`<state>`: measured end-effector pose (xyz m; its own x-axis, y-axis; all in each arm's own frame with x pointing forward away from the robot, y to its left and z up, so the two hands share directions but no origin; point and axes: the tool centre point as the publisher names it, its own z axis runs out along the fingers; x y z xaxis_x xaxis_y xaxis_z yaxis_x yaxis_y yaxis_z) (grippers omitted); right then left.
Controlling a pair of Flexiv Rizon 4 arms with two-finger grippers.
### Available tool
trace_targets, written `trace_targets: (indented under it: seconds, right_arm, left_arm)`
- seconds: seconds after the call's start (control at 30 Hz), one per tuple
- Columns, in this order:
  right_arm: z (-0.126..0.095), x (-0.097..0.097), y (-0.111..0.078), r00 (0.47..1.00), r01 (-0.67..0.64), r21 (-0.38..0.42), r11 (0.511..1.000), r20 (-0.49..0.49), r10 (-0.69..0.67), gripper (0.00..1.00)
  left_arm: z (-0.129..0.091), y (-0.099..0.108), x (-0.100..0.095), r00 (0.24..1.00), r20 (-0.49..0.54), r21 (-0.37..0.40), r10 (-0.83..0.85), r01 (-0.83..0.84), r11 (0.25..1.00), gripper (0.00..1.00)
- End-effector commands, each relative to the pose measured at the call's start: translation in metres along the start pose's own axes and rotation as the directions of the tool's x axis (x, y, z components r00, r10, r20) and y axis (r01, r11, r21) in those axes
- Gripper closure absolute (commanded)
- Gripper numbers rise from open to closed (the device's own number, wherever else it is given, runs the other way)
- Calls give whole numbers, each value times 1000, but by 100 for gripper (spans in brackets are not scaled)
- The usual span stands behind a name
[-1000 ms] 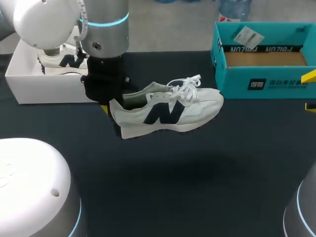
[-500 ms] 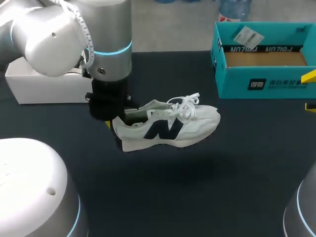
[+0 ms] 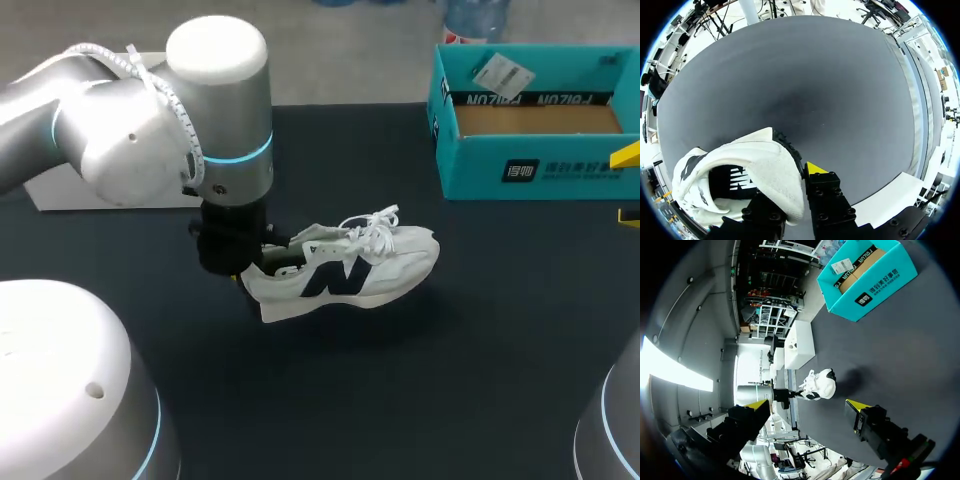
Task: Take the shoe out of the shoebox, open the shoe tongue, remove and reinsert the insole, then place the shoe into the shoebox
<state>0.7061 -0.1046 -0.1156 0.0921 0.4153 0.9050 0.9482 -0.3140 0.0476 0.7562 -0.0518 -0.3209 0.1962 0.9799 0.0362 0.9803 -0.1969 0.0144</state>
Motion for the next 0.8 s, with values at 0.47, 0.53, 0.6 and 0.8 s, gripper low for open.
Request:
trace_targets:
  seconds: [0.47, 0.53, 0.6, 0.8]
  right_arm:
    - [0, 0, -2, 1000, -1, -3, 1000, 3, 1, 0]
    - [0, 0, -2, 1000, -1, -3, 1000, 3, 1, 0]
    - [0, 0, -2, 1000, -1, -3, 1000, 3, 1, 0]
    - [0, 0, -2, 1000, -1, -3, 1000, 3, 1, 0]
  left_arm:
    - [64, 17, 1, 999, -40, -54, -8, 6, 999, 100]
    - [66, 16, 0, 999, -45, -56, -4, 2, 998, 100]
    - [67, 16, 0, 999, -49, -51, 0, -2, 999, 100]
    - [62, 11, -2, 998, -60, -46, -12, 10, 999, 52]
